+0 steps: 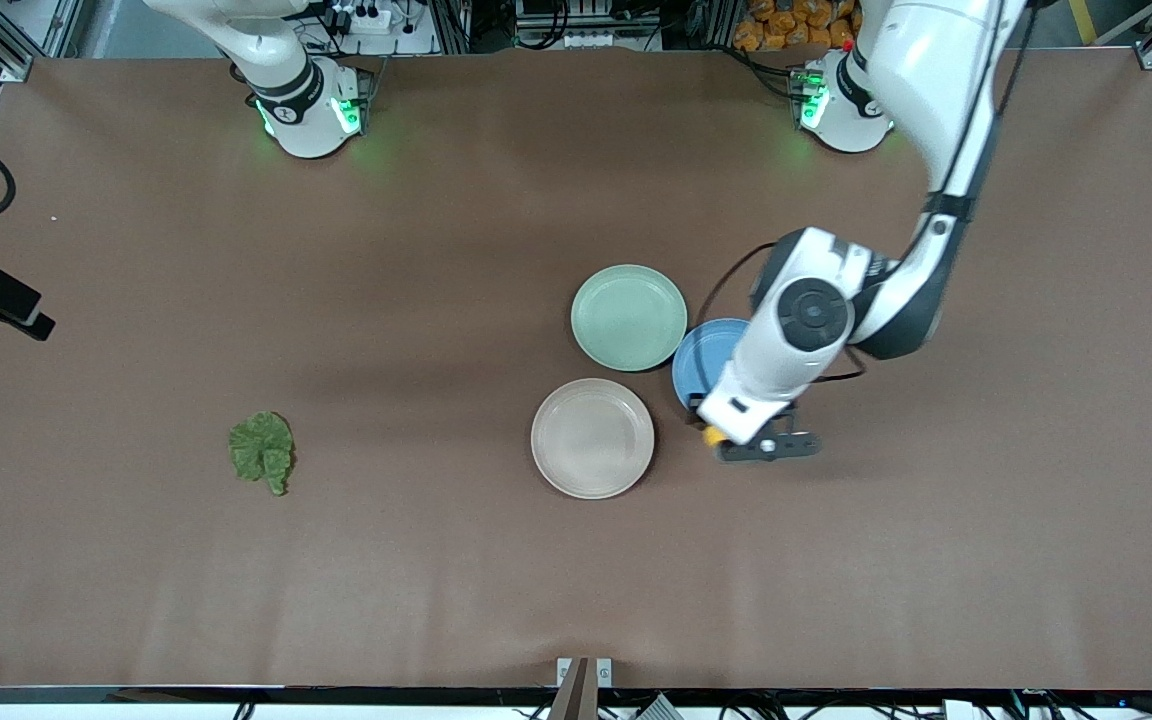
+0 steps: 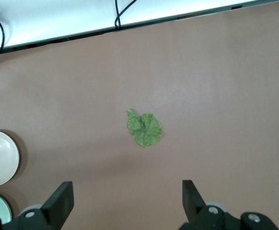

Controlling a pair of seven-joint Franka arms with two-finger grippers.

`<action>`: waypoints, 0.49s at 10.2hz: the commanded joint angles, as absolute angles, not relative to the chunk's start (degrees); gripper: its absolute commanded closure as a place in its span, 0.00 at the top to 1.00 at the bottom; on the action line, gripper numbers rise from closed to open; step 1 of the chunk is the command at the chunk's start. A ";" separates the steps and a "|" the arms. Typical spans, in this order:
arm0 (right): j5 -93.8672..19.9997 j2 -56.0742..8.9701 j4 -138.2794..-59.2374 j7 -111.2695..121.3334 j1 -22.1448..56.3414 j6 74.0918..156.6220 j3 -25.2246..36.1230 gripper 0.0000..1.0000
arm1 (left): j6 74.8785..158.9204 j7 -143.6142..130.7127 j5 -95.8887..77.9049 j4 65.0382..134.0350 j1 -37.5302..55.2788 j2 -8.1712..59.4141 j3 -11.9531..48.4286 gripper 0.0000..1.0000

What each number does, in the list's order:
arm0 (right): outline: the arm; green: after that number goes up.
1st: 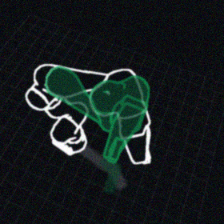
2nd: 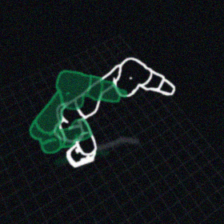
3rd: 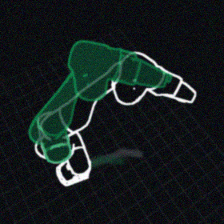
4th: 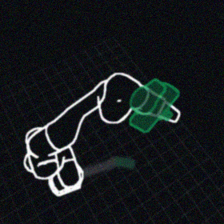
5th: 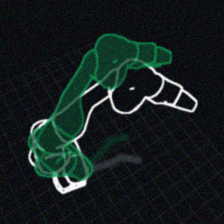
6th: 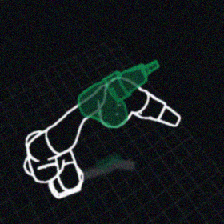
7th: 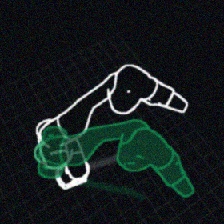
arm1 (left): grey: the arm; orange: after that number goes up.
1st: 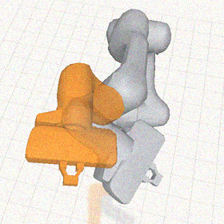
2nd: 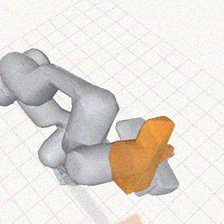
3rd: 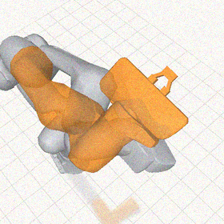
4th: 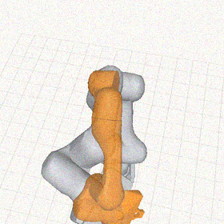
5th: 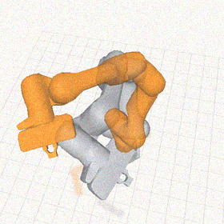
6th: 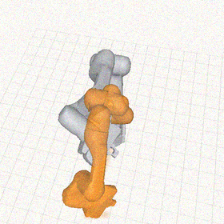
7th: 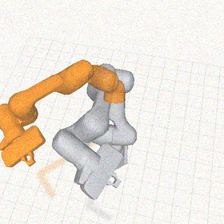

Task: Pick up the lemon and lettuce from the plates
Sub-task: 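Lift the lemon off the cream plate with the left gripper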

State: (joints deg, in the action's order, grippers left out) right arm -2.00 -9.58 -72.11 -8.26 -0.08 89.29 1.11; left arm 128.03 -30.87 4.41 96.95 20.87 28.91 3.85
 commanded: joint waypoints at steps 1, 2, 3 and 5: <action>-2.11 -6.78 -72.42 -6.34 -0.88 88.15 0.18 1.00 | 129.02 -24.74 7.56 107.82 14.53 21.46 4.48 0.00; -2.20 -6.25 -72.51 -4.76 -1.05 88.07 0.26 1.00 | 129.20 -20.78 7.65 110.02 11.46 19.88 4.57 0.00; -2.20 -5.72 -72.51 -4.57 -1.05 86.59 0.26 1.00 | 129.55 -17.35 7.65 111.78 8.90 18.91 4.57 0.00; -1.50 -4.05 -73.12 -4.92 2.61 84.04 2.18 1.00 | 129.64 -11.37 7.65 113.29 4.42 18.81 4.57 0.00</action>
State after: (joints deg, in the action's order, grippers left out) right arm -2.01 -6.13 -71.91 -5.36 0.30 85.73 1.10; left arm 128.39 -14.49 6.29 109.92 7.03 21.00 3.85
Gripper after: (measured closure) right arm 0.000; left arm 0.308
